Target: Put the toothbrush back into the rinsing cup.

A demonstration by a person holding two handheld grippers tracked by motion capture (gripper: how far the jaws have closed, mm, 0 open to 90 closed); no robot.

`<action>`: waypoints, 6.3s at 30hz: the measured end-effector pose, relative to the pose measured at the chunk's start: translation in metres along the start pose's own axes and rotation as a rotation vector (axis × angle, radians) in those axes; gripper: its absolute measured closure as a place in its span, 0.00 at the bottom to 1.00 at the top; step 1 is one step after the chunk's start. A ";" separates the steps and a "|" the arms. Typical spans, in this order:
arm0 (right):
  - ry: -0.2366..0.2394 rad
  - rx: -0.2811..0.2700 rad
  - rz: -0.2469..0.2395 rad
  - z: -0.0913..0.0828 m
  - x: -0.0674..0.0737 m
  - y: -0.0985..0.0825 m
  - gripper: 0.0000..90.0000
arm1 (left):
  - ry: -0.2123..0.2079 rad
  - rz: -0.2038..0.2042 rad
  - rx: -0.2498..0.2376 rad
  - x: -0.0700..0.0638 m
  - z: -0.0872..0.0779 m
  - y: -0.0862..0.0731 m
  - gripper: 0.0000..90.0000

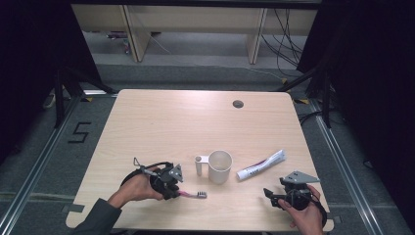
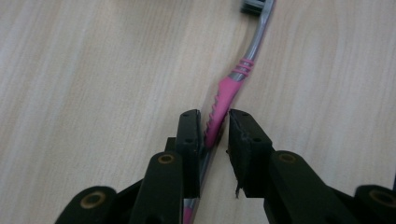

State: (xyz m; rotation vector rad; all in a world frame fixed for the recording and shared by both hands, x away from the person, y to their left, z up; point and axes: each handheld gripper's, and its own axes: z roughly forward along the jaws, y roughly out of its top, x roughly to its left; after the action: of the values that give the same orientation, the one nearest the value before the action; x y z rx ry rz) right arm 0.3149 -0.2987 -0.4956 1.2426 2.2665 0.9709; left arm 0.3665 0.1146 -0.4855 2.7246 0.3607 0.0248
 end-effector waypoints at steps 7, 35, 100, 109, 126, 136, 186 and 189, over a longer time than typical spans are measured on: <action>0.003 -0.001 -0.002 0.001 0.000 -0.001 0.28 | 0.029 0.019 0.088 -0.010 0.000 0.007 0.89; 0.027 0.010 0.053 -0.002 0.004 0.000 0.28 | 0.107 0.104 0.235 -0.028 0.003 0.022 0.92; 0.040 -0.001 0.057 0.000 0.001 -0.001 0.28 | 0.244 -0.323 -0.887 0.000 -0.082 0.013 0.92; 0.019 0.008 0.023 -0.001 -0.001 0.001 0.28 | 0.245 -0.294 -0.930 0.005 -0.080 0.027 0.92; 0.010 0.008 0.027 -0.001 0.000 0.000 0.28 | 0.253 -0.271 -0.990 0.015 -0.069 0.049 0.92; 0.011 0.008 0.027 -0.002 0.000 0.000 0.28 | 0.242 -0.256 -0.969 0.016 -0.052 0.057 0.92; 0.032 -0.005 0.054 0.000 0.002 0.000 0.28 | 0.209 -0.329 -0.865 0.001 -0.024 0.015 0.48; 0.036 -0.008 0.046 0.000 0.001 0.000 0.28 | 0.214 -0.330 -0.867 -0.004 -0.028 0.009 0.42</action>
State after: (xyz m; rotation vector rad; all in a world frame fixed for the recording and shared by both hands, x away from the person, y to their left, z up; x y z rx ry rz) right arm 0.3141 -0.2981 -0.4957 1.2890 2.2680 1.0260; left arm 0.3633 0.1163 -0.4556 1.7894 0.6700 0.3072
